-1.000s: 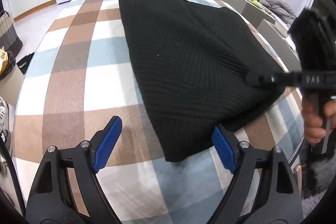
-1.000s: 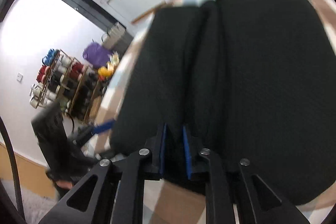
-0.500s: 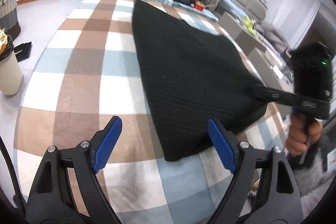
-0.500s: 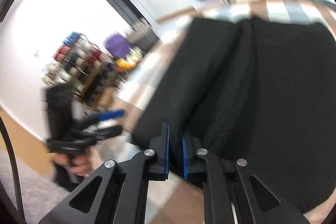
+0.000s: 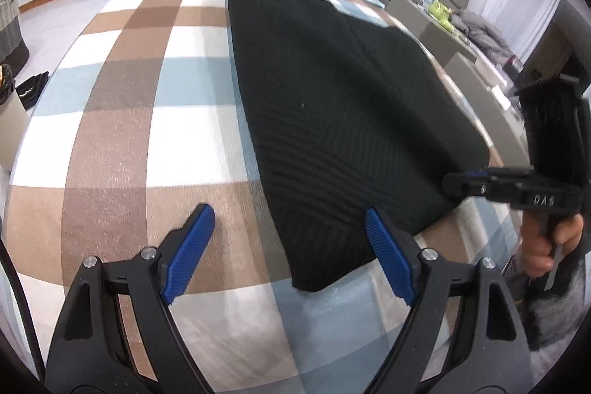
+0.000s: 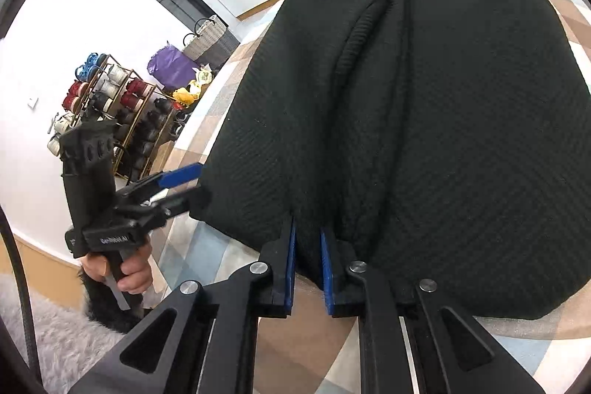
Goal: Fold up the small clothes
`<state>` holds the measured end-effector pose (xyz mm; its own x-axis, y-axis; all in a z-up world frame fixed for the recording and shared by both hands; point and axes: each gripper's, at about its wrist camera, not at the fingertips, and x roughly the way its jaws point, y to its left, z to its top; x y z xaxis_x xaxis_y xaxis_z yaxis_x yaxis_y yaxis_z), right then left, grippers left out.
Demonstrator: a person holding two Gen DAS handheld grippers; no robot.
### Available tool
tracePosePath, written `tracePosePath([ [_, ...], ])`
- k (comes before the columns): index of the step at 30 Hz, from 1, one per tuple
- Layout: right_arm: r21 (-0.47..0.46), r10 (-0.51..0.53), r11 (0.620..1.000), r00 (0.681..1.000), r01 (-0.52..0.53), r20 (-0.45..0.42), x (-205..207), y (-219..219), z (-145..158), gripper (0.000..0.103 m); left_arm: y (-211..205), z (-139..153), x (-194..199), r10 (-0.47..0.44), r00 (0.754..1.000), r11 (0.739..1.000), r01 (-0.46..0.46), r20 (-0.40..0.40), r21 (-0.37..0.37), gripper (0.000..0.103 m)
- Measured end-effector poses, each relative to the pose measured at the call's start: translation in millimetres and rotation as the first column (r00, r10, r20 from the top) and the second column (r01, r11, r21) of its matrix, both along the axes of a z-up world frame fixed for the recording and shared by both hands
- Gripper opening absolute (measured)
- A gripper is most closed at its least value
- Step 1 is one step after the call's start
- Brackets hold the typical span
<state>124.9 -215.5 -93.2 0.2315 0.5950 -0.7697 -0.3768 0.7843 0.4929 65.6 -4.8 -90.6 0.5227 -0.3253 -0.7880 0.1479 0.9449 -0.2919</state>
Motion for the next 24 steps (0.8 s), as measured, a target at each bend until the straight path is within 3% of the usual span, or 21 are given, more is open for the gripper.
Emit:
tracePosePath([
  [2, -0.016, 0.013, 1.000, 1.000, -0.013, -0.003, -6.0, 0.4, 0.0, 0.012, -4.6, -0.4, -1.2, -0.009, 1.000, 0.997, 0.010, -0.009, 0.070, 0.082],
  [4, 0.010, 0.028, 1.000, 0.999, -0.028, 0.024, -7.1, 4.2, 11.2, 0.016, -3.0, 0.9, -2.3, -0.005, 1.000, 0.997, 0.006, -0.008, 0.072, 0.082],
  [7, 0.091, -0.005, 0.996, 1.000, 0.003, 0.023, 2.2, -2.4, 19.4, 0.042, 3.8, 4.8, -0.9, 0.010, 1.000, 1.000, -0.010, -0.001, 0.021, 0.082],
  [8, 0.119, -0.030, 0.993, 0.999, 0.028, 0.018, 8.3, -7.0, 18.0, 0.044, 5.3, 6.1, 0.6, 0.016, 1.000, 1.000, -0.016, 0.004, 0.012, 0.082],
  [12, 0.207, -0.177, 0.962, 0.984, 0.177, -0.022, 40.5, -17.6, 13.4, 0.044, 7.6, 8.1, 12.5, 0.047, 0.999, 0.999, -0.047, 0.003, -0.015, 0.082],
  [14, 0.201, -0.214, 0.956, 0.977, 0.213, -0.016, 60.3, -15.1, 10.4, 0.044, 5.2, 5.9, 16.0, 0.049, 0.999, 0.999, -0.049, -0.002, -0.010, 0.082],
  [19, 0.156, -0.229, 0.960, 0.972, 0.233, -0.046, 112.4, 5.1, -3.2, 0.042, -3.6, -0.9, 14.7, 0.009, 1.000, 0.999, -0.008, -0.011, 0.043, 0.082],
  [21, 0.133, -0.222, 0.965, 0.974, 0.225, -0.036, 128.2, 14.4, -7.3, 0.033, -2.7, -1.3, 14.1, 0.002, 1.000, 0.999, -0.001, -0.014, 0.037, 0.082],
  [23, 0.101, -0.212, 0.972, 0.977, 0.214, -0.029, 140.6, 21.9, -9.1, 0.007, -1.3, -1.2, 14.6, 0.003, 1.000, 1.000, -0.002, -0.017, 0.027, 0.082],
  [24, 0.097, -0.200, 0.975, 0.980, 0.200, -0.009, 143.4, 24.9, -4.5, 0.007, -2.0, -1.1, 15.0, 0.002, 1.000, 1.000, -0.002, -0.019, 0.030, 0.082],
])
